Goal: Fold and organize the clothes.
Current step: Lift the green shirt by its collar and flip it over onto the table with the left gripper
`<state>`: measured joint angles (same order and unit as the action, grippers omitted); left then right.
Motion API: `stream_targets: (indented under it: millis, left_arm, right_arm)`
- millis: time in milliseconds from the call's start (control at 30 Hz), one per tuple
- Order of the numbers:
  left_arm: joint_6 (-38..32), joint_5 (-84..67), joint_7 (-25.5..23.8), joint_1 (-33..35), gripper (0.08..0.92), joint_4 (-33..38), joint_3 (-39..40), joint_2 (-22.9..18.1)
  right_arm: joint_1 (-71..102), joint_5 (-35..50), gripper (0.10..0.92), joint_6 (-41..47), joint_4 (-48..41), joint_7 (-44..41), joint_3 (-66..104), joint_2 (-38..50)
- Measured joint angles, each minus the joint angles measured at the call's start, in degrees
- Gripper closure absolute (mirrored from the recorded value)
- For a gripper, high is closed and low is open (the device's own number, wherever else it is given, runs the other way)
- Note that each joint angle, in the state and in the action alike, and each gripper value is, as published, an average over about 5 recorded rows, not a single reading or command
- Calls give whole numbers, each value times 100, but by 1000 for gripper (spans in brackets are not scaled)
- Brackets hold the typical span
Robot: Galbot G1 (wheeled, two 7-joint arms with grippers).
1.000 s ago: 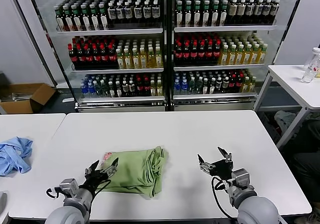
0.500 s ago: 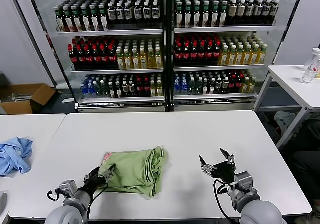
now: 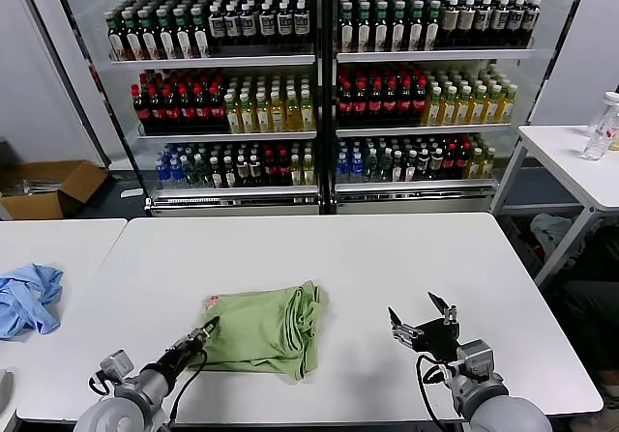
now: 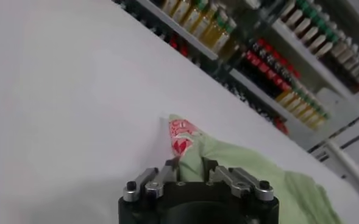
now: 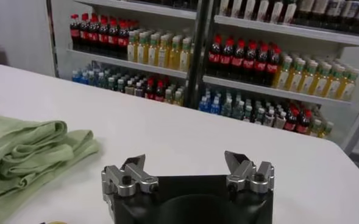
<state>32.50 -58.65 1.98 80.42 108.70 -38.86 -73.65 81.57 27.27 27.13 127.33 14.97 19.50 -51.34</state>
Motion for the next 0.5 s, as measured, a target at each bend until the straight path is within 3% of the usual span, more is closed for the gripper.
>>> stream_targets:
  millis: [233, 500]
  left_arm:
    - [-16, -880, -57, 13, 889, 92, -401, -30]
    - [36, -1671, -21, 112, 898, 157, -1114, 178]
  right_arm:
    - [198, -35, 203, -44, 94, -3, 147, -2]
    - [162, 33, 203, -57, 123, -7, 140, 14]
